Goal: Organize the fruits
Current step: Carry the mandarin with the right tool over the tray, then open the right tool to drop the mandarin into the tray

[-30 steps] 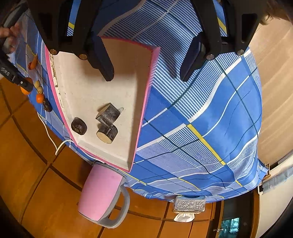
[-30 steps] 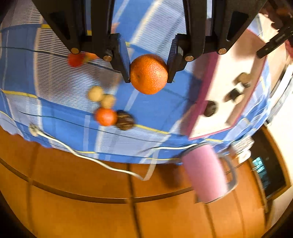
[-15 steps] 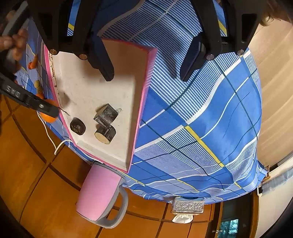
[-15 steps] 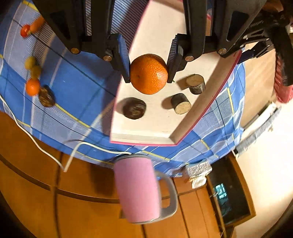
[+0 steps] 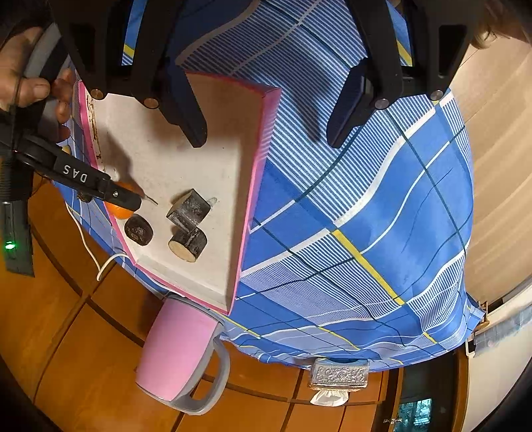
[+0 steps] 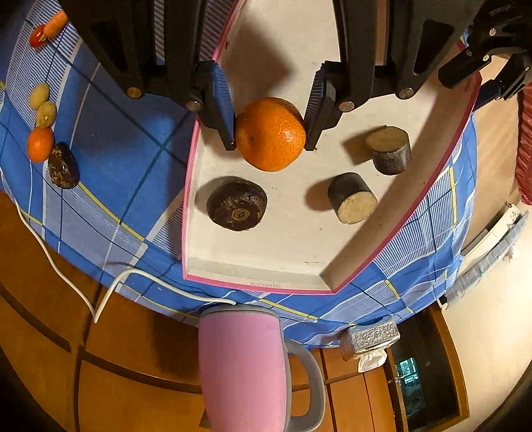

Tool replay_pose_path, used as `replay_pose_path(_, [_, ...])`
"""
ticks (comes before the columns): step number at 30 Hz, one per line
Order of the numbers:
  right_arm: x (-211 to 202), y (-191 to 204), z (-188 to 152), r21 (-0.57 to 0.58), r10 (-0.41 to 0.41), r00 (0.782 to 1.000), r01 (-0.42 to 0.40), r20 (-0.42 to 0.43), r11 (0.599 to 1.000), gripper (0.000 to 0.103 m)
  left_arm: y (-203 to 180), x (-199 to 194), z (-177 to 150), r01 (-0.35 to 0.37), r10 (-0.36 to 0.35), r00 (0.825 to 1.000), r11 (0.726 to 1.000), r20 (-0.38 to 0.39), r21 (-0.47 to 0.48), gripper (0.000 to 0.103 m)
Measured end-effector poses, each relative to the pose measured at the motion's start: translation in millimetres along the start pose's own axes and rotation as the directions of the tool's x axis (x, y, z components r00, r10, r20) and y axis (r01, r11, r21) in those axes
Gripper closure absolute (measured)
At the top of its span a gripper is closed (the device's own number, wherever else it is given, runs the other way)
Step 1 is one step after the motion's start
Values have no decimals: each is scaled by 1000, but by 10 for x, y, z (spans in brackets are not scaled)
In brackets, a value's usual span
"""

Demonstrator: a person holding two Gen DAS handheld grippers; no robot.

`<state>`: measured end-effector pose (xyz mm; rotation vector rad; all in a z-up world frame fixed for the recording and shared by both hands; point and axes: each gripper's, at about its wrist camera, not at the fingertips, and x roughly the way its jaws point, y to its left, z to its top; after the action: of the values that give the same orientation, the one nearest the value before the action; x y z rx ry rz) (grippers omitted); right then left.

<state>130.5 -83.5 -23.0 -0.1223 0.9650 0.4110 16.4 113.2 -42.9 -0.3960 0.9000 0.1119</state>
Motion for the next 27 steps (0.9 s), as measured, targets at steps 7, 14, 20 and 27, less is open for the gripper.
replay_pose_path(7, [-207,-52,-6,47,13,998,-16,63,999,50,-4,-14,0,2,-2,1000,1000,6,0,28])
replay_pose_path(14, [-561,-397,-229,166,-69,990,47,124,985,50,-17,-48,14,10,-10,1000,1000,16,1,28])
replay_pose_path(20, [-996,-1190,-814,425,-284,954,218,99,878,50,-30,-68,33,14,-14,1000,1000,24,3,28])
replay_pose_path(27, [-1422,-2139,-1692,680,-570,811,491,-130,544,50,-74,-90,55,13,-13,1000,1000,28,13,28])
